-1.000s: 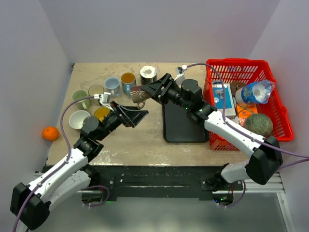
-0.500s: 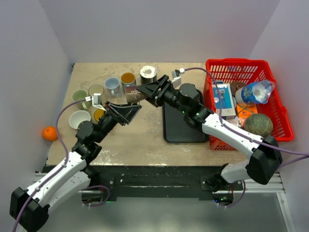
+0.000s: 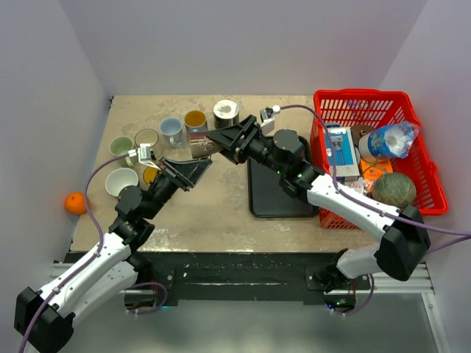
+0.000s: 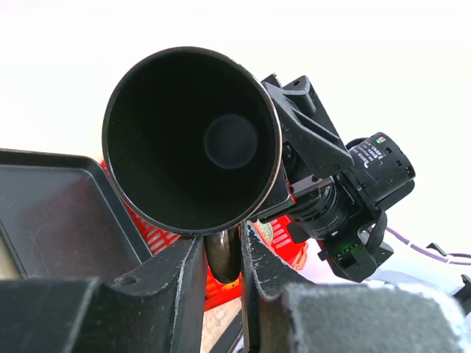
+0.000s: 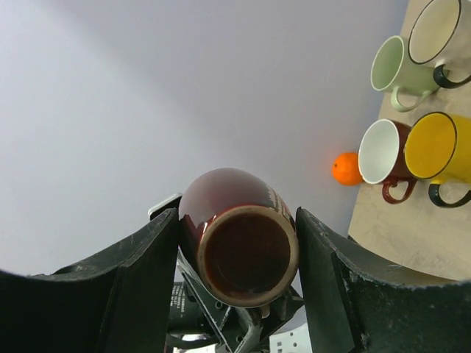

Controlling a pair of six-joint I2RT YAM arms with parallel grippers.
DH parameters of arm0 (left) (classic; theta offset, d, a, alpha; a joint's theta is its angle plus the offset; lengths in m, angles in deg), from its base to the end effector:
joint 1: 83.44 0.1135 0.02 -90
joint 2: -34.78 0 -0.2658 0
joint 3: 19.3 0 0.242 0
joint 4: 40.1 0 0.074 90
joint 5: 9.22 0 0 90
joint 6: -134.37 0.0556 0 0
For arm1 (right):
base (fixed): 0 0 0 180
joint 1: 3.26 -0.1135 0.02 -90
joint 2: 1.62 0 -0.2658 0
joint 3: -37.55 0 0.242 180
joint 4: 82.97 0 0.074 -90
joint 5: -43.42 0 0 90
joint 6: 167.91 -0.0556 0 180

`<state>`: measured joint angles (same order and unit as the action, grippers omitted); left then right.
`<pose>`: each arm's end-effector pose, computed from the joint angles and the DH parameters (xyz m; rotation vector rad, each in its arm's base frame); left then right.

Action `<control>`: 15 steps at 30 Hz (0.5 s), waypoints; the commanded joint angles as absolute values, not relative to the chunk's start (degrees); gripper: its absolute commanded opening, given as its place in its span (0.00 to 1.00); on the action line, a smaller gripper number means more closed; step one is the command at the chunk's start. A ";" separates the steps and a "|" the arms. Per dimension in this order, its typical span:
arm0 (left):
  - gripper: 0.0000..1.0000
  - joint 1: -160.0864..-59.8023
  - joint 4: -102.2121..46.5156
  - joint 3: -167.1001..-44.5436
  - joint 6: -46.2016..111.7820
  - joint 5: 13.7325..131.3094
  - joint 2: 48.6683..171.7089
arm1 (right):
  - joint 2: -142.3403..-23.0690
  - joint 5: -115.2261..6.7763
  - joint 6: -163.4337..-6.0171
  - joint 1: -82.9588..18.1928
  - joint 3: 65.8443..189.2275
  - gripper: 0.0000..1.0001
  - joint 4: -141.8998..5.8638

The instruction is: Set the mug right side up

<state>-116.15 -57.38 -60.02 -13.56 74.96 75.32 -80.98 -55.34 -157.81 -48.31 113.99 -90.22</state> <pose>0.1512 -0.1038 0.3258 -0.2112 1.3890 -1.4083 0.2351 0.2475 0.3721 0.3986 1.7686 1.7922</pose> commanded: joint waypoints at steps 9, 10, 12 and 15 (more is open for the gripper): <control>0.00 -116.14 -33.07 -67.39 0.31 91.91 74.24 | -85.91 -48.01 -139.10 -49.31 121.07 0.99 -71.10; 0.00 -116.14 -30.17 -69.06 1.73 93.25 75.03 | -86.26 -46.77 -137.52 -49.31 120.90 0.99 -68.81; 0.00 -116.23 -23.75 -69.95 5.67 96.23 76.09 | -86.96 -43.00 -137.15 -49.31 119.94 0.99 -66.60; 0.00 -116.23 -17.06 -71.79 8.50 98.97 79.07 | -86.70 -38.59 -136.80 -49.22 118.01 0.99 -64.66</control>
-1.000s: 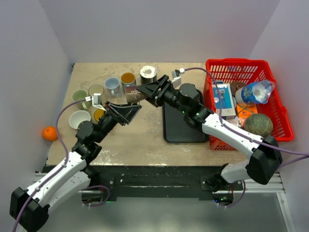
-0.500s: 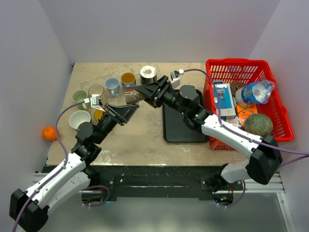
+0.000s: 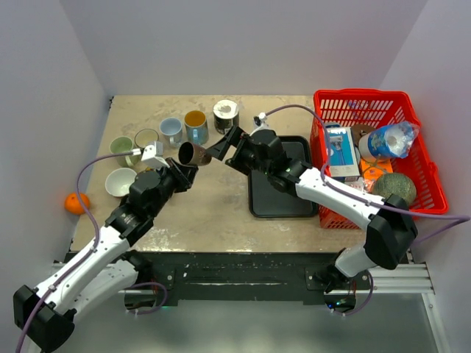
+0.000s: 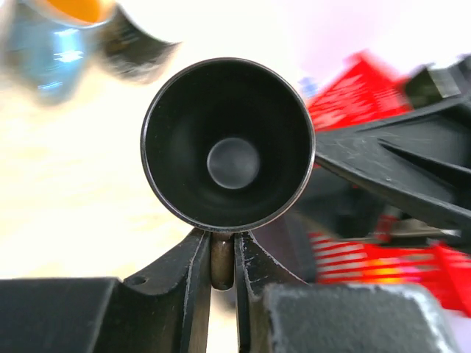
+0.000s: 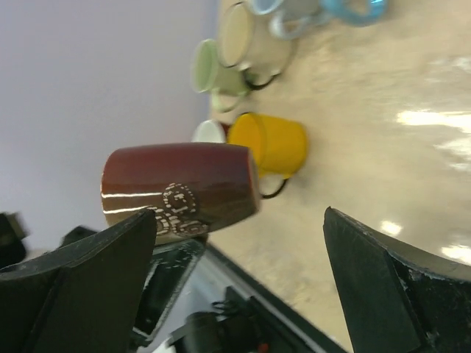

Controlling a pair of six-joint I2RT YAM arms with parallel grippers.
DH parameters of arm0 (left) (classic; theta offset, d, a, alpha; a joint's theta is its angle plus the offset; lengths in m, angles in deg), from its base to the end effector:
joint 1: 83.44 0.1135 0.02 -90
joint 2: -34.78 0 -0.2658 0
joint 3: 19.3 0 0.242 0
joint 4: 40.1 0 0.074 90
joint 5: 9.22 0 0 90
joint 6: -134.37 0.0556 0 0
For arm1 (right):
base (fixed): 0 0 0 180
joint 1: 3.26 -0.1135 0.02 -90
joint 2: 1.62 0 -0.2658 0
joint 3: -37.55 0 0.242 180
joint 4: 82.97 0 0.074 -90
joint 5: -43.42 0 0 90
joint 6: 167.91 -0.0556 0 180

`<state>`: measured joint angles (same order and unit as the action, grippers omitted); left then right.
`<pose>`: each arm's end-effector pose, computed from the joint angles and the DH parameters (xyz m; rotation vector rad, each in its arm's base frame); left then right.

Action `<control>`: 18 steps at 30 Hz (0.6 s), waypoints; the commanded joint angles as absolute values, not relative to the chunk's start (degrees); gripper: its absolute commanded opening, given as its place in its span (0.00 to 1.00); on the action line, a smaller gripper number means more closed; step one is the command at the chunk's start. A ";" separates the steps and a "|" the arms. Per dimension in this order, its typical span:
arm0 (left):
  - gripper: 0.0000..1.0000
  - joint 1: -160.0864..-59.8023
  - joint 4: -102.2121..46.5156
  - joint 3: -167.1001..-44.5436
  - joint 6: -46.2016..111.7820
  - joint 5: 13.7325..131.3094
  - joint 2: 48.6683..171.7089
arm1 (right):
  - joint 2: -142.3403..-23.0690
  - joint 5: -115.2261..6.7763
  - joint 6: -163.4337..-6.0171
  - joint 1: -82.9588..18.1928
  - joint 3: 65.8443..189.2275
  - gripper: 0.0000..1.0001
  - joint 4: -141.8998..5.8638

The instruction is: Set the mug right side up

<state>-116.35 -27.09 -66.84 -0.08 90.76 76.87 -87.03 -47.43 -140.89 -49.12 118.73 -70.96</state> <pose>0.1658 -0.0958 0.2977 -0.3129 1.7486 -0.8490 0.2532 0.2621 0.3244 0.2978 2.0561 1.2767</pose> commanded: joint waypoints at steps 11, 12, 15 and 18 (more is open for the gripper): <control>0.00 -116.66 -15.72 -71.53 10.09 104.16 90.49 | -80.55 -28.31 -132.76 -49.14 116.15 0.99 -58.68; 0.00 -116.67 -15.90 -73.01 10.18 105.47 93.72 | -79.77 -28.30 -131.97 -49.14 116.06 0.99 -58.33; 0.00 -117.46 -12.74 -76.79 9.30 112.82 100.84 | -78.71 -31.37 -132.49 -46.59 114.84 0.99 -56.75; 0.00 -117.63 -12.82 -77.33 7.81 118.64 104.55 | -75.81 -33.40 -132.84 -44.30 111.50 0.99 -57.71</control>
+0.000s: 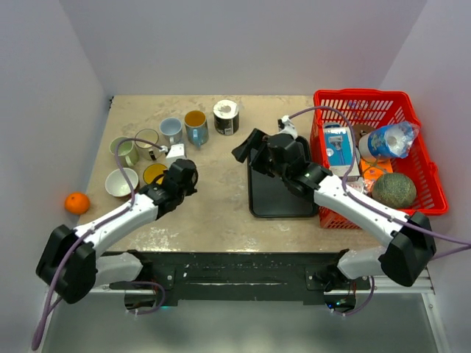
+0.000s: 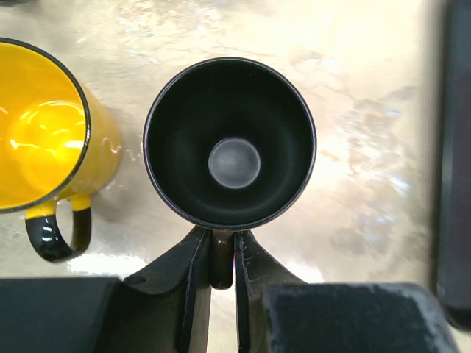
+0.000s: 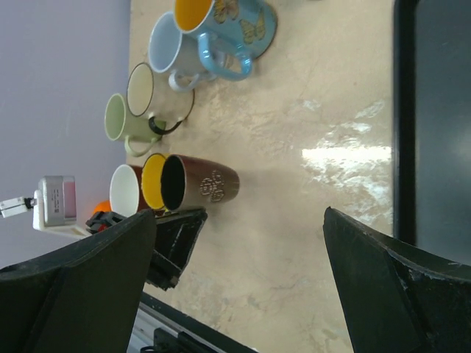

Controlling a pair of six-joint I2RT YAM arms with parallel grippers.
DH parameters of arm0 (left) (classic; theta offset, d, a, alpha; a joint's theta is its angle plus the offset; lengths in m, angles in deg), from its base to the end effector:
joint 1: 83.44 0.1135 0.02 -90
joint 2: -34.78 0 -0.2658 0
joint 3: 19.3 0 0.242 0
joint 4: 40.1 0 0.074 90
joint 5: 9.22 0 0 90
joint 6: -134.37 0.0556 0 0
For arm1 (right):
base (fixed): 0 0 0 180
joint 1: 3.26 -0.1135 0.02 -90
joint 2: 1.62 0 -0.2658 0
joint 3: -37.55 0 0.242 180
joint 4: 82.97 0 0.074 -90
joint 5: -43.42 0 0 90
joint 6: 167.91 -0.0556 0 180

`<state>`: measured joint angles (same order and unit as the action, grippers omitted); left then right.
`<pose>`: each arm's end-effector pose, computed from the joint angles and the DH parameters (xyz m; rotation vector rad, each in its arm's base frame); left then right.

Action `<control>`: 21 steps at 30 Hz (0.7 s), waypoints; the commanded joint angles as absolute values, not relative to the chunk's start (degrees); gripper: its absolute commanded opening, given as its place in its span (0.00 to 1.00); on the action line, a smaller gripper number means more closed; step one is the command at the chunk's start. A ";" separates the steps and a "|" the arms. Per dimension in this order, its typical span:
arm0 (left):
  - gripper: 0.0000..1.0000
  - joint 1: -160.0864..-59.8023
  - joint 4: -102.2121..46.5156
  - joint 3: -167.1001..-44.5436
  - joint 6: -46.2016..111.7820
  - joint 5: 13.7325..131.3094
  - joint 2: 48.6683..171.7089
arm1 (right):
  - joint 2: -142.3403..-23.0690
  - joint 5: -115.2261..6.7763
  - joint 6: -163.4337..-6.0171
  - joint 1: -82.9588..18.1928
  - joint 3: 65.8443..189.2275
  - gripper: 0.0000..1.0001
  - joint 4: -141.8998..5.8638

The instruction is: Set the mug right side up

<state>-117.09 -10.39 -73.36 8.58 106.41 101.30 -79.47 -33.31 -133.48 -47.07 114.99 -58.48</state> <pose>0.2151 -0.1143 0.2217 -0.2646 2.2090 -0.1452 0.2414 0.2139 0.3177 0.3700 2.0716 0.8636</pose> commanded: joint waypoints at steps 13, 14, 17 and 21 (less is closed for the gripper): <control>0.00 -117.63 -17.66 -81.29 9.74 126.66 116.95 | -69.65 -36.56 -131.09 -41.40 107.89 0.99 -57.98; 0.00 -117.63 -17.40 -81.90 9.65 127.27 117.74 | -69.48 -36.48 -131.08 -41.40 107.63 0.99 -57.98; 0.00 -117.55 -17.83 -82.34 9.39 127.89 120.38 | -68.69 -36.74 -130.91 -41.14 107.19 0.99 -57.98; 0.00 -117.55 -19.06 -82.08 7.99 126.31 122.93 | -68.25 -37.35 -131.00 -40.87 106.75 0.99 -57.98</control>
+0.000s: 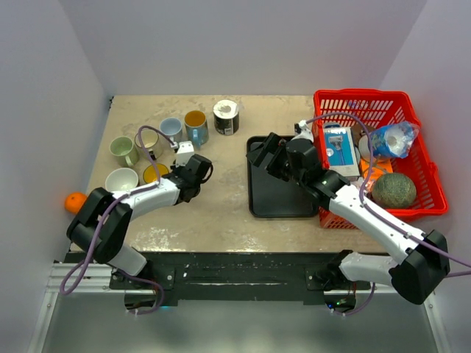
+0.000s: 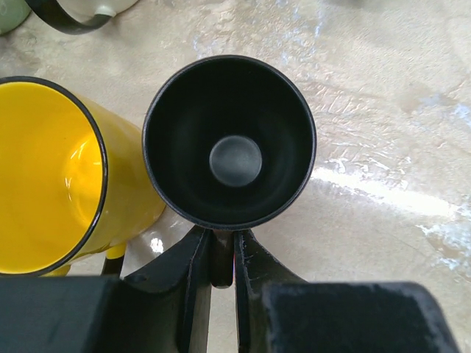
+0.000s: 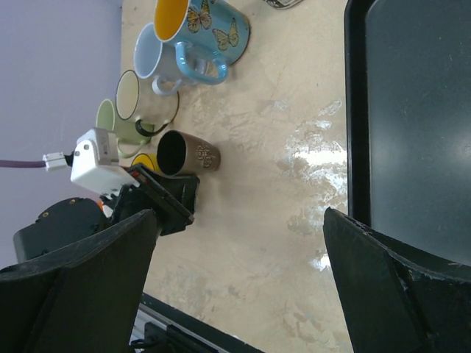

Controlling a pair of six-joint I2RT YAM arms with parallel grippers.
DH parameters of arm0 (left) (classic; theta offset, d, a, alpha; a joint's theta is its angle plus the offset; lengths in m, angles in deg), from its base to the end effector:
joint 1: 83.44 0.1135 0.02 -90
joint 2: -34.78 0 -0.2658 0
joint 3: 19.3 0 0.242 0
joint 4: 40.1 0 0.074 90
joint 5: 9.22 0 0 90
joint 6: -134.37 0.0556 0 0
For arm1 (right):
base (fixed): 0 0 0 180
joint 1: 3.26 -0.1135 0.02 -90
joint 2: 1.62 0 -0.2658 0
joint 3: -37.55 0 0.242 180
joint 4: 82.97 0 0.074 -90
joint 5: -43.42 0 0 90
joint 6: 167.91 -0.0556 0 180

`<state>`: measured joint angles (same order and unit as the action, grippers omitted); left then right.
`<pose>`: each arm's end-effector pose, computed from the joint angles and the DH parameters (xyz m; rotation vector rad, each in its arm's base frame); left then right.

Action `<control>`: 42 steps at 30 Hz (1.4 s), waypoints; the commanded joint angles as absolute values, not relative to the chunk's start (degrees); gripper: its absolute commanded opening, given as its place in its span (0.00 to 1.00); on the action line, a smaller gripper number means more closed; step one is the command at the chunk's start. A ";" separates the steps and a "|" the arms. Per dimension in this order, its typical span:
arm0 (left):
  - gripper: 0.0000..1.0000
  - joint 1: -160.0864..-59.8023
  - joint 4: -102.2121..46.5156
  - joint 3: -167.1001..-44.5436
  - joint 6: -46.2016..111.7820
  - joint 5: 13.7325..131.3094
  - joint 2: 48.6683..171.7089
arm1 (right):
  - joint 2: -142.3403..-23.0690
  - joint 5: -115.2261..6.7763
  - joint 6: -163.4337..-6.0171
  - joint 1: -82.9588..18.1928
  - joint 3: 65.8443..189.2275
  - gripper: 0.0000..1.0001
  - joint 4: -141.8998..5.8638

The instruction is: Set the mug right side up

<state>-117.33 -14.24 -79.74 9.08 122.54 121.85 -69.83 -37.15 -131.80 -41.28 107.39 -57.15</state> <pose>0.2639 -0.1327 0.1789 -0.3116 2.1949 0.2666 0.2268 0.1658 0.3144 0.3993 2.0561 0.8528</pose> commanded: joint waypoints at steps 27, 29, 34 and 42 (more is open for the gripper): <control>0.93 -117.55 -9.50 -83.57 10.79 109.80 106.51 | -64.12 -38.32 -127.05 -40.26 108.24 0.99 -52.19; 0.95 -117.55 -4.59 -86.29 12.02 106.03 103.27 | -62.89 -37.97 -124.51 -40.26 109.38 0.99 -50.87; 0.98 -117.55 0.35 -87.97 15.71 99.96 91.25 | -57.71 -35.16 -120.37 -40.17 112.02 0.99 -44.10; 0.99 -117.55 17.31 -96.57 16.24 99.07 79.70 | -50.41 -29.36 -115.09 -40.17 118.25 0.99 -33.47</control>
